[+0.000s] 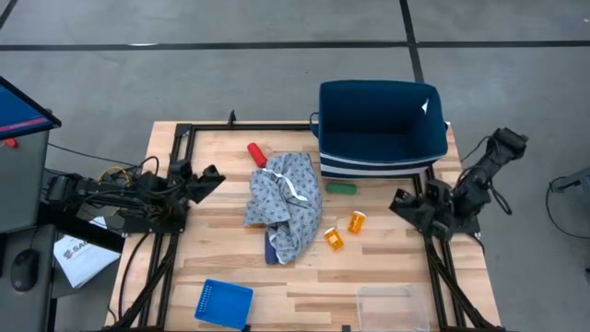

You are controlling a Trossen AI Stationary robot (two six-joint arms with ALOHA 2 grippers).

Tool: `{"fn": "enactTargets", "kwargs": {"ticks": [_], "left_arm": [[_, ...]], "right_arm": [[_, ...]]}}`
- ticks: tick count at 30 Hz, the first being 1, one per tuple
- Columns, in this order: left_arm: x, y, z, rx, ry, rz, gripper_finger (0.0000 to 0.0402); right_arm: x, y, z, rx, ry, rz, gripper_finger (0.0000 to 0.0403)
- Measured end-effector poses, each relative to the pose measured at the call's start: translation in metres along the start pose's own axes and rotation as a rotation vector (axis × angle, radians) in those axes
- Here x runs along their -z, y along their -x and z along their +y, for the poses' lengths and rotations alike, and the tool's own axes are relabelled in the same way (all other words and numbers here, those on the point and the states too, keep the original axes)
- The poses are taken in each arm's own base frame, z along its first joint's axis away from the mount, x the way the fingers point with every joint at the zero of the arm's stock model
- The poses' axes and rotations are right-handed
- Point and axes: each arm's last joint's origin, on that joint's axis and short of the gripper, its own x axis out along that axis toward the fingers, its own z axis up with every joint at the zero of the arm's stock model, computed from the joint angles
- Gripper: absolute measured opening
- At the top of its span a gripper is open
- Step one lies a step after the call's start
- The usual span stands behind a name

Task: Pick & place medical supplies in basket/bin
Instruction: Put the blue patient gown into the blue bin

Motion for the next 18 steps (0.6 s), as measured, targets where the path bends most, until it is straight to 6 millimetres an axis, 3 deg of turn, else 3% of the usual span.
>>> {"fn": "enactTargets", "kwargs": {"ticks": [4, 9, 13, 18], "left_arm": [[-0.009, -0.006, -0.006, -0.001, -0.138, -0.067, 0.0154], [-0.024, -0.028, -0.020, -0.018, -0.313, -0.046, 0.0154], [-0.027, -0.049, -0.025, -0.150, -0.352, 0.225, 0.0166], [-0.025, -0.061, -0.030, -0.384, -0.314, 0.685, 0.0219]], "right_arm": [[-0.002, -0.025, 0.028, 0.006, 0.089, -0.039, 0.0095], [0.006, -0.046, 0.051, 0.020, 0.170, -0.031, 0.0095], [0.011, -0.055, 0.065, 0.034, 0.160, -0.026, 0.0095], [0.015, -0.058, 0.085, 0.090, 0.200, -0.017, 0.0095]]}}
